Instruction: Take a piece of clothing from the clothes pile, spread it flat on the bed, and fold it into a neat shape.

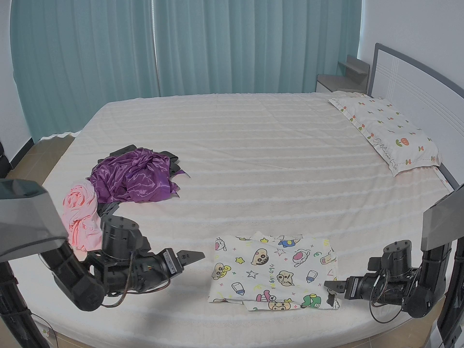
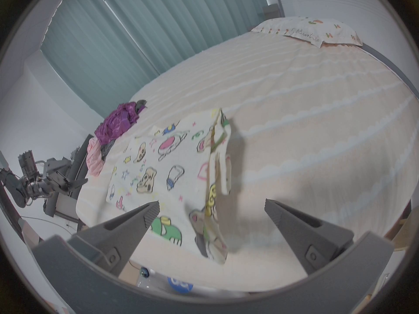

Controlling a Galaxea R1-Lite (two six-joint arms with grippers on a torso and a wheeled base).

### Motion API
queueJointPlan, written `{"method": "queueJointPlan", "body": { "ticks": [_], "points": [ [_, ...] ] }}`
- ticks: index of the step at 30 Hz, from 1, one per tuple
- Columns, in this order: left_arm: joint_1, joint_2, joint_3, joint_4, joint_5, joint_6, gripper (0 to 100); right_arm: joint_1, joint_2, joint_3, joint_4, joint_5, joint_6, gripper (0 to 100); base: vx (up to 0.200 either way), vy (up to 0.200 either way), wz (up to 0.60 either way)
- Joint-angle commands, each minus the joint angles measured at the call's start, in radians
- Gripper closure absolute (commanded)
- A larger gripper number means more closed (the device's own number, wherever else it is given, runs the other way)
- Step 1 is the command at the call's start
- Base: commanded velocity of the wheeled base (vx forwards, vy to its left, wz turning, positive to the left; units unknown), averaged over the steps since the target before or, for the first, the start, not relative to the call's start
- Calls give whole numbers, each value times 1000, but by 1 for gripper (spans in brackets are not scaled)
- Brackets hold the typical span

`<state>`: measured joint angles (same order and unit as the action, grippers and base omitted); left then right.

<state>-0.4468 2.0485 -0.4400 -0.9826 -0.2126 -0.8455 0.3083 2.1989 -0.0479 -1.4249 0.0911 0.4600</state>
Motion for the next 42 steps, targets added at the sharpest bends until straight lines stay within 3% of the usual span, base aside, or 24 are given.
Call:
{"method": "queueJointPlan", "body": {
  "ticks": [1, 5, 13, 19, 20, 22, 23, 42],
  "points": [
    [-102, 280, -184, -22, 101, 86, 0, 12, 160, -135, -39, -1, 2, 0, 0, 0, 0],
    [-113, 354, -296, -21, 147, 160, 0, 17, 219, -224, 4, 1, 2, 0, 0, 0, 0],
    [-155, 386, -431, 64, 139, 171, 0, 46, 234, -299, 26, 44, 2, 0, 0, 0, 0],
    [-178, 410, -490, 104, 144, 177, 0, 61, 222, -372, 133, 45, 3, 0, 0, 0, 0],
    [-179, 410, -491, 110, 144, 177, 0, 63, 222, -379, 136, 45, 3, 100, 0, 0, 0],
    [-179, 407, -493, 127, 144, 177, 0, 63, 223, -380, 136, 45, 3, 100, 0, 0, 0],
    [-179, 407, -493, 133, 144, 177, 100, 63, 222, -380, 136, 45, 3, 100, 0, 0, 0],
    [-156, 328, -454, 160, 180, 171, 100, 83, 174, -374, 138, 38, 31, 100, 0, 0, 0]
  ]
}}
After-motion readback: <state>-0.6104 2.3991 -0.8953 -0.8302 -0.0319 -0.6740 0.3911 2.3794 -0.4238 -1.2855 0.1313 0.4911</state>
